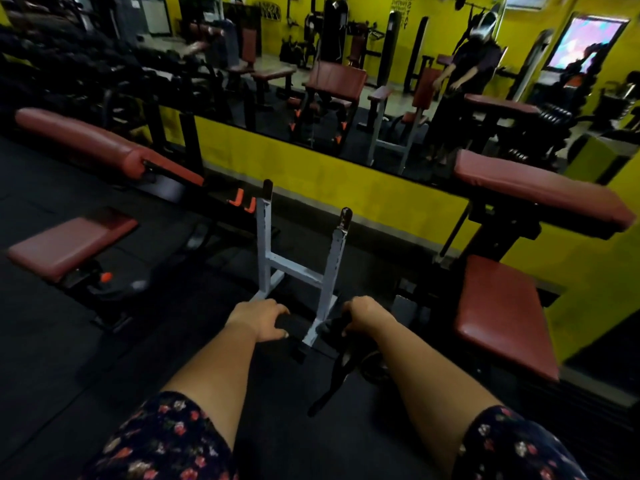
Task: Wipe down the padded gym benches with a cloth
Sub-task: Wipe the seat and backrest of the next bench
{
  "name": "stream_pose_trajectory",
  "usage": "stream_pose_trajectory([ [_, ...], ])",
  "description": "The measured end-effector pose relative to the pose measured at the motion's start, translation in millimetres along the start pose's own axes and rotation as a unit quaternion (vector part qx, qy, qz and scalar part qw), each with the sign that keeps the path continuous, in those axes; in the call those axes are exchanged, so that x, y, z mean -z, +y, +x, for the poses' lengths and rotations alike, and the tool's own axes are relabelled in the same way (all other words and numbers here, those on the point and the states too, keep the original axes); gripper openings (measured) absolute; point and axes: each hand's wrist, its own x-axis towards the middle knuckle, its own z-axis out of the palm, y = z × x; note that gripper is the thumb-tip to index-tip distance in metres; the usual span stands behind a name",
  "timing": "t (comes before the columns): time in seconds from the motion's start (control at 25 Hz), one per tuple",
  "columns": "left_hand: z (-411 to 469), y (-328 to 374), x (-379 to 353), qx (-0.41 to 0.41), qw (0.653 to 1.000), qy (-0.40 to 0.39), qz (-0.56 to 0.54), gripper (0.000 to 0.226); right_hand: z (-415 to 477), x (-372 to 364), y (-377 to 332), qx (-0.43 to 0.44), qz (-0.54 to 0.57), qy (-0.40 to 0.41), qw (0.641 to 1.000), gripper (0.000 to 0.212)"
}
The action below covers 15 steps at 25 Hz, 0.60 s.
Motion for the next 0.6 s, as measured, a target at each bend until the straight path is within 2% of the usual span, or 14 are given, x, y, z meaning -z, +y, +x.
stream_pose_trajectory([
  [0.28,86,-26,20,0.048,0.998,0.004,-0.029,0.059,102,33,27,0.006,0.034,-0.012,0.999,0.034],
  [0.48,164,-24,47,0.072,0.995,0.001,-0.061,0.060,185,82,64,0.043,-0.027,-0.020,0.999,0.031],
  [0.6,205,-31,71,0.092,0.993,0.013,-0.074,0.059,231,115,70,0.081,-0.047,-0.014,0.996,0.039],
])
